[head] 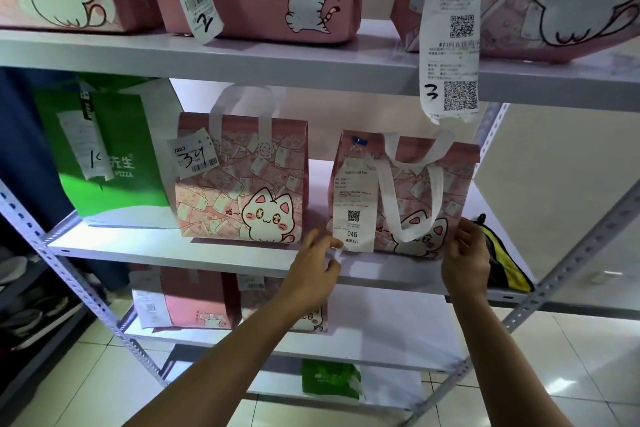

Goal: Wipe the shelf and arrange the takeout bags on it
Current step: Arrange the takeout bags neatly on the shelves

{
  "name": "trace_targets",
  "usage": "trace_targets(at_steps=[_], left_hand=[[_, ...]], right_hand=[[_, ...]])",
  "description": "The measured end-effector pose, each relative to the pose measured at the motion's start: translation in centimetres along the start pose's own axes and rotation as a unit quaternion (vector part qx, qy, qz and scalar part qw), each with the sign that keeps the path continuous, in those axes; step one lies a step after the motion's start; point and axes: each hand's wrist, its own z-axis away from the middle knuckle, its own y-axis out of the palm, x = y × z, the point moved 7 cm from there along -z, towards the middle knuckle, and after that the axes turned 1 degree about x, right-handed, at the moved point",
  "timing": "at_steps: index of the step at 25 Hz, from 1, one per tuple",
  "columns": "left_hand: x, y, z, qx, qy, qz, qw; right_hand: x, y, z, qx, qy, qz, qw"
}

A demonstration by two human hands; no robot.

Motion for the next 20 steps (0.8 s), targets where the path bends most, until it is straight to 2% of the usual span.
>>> trace_targets(at_steps=[5,8,11,14,16,20], left_hand=[[2.6,-4.7,1.8,-0.071,0.009,-0.002,0.997],[5.6,-8.7,2.7,-0.146,-0.005,-0.003,0.989],[8.2,-13.1,3.7,-0.243,-0.038,-0.011,0.969],[11.0,-16.5,3.7,-0.295,-0.074,0.014,0.953],[12.8,-17.8,2.8,-0.277,-0.097,0.024,0.956],[14.1,-18.1,0.7,-0.207,-0.098,0.019,0.973]], right_hand=[[4.1,-1.8,3.2,-0.102,-0.039,-0.03,0.994],[7.5,0.1,7.3,-0.101,-0.114,-0.042,0.987],[10.1,5.9,12.2,0.022,-0.197,-0.006,0.98],[9.7,13.6,16.1,0.185,-0.176,0.071,0.964],[9.1,16.8,17.4,0.239,-0.13,0.102,0.957],[8.7,19.0,17.7,0.253,-0.09,0.1,0.958]])
